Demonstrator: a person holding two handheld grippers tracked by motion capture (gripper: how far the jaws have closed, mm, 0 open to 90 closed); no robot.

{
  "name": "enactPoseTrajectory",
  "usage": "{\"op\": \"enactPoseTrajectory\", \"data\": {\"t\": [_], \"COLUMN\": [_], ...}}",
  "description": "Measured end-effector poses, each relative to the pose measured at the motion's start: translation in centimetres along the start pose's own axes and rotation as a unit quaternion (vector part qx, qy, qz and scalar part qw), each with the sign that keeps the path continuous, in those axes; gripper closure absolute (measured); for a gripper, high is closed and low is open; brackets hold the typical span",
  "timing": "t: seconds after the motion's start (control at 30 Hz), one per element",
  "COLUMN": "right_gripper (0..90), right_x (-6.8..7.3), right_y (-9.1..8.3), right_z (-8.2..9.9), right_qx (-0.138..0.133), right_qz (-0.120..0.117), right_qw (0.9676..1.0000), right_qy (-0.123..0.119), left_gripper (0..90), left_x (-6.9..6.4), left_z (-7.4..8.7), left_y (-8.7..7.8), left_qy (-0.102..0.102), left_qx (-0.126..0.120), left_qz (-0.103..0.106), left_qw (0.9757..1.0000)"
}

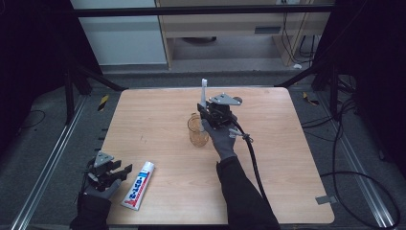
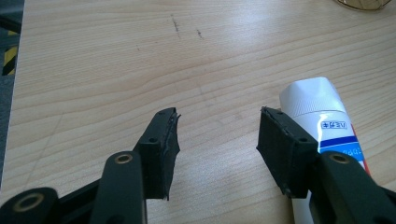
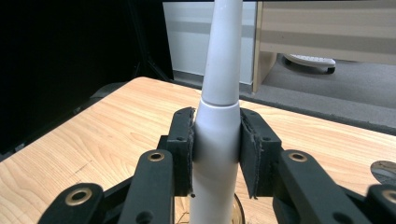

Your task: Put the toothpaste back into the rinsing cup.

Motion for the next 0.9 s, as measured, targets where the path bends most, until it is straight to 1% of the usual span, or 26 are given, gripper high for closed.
{"op": "enactPoseTrajectory", "data": {"t": [0.53, 0.67, 0.9], "right_gripper": [67.7, 67.7, 67.7], "right_x": [0.1, -0.1, -0.1], "right_y": [0.3, 0.3, 0.3], "right_z": [1.8, 2.2, 2.6], "right_qx": [0.017, 0.020, 0.022], "right_qz": [0.005, 0.006, 0.008], "right_qw": [0.9999, 0.9998, 0.9997], "right_qy": [-0.001, 0.005, 0.000], "left_gripper": [46.9, 47.0, 47.0], "left_x": [-0.1, -0.1, -0.1], "left_z": [-0.1, -0.1, -0.1], "left_y": [0.0, 0.0, 0.0], "left_qy": [0.001, 0.001, 0.001], "left_qx": [-0.003, -0.003, -0.003], "left_qz": [0.002, 0.002, 0.003], "left_qw": [1.0000, 1.0000, 1.0000]}}
Point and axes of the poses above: each handheld gripper's, and its own axes: y roughly forward along the jaws, z roughly out of its underside, x roughly to its left, the point moved 9 cm from there along y, roughly forward along the jaws, and after that the axes turned 14 degrees about -x, right-handed, at the moved point
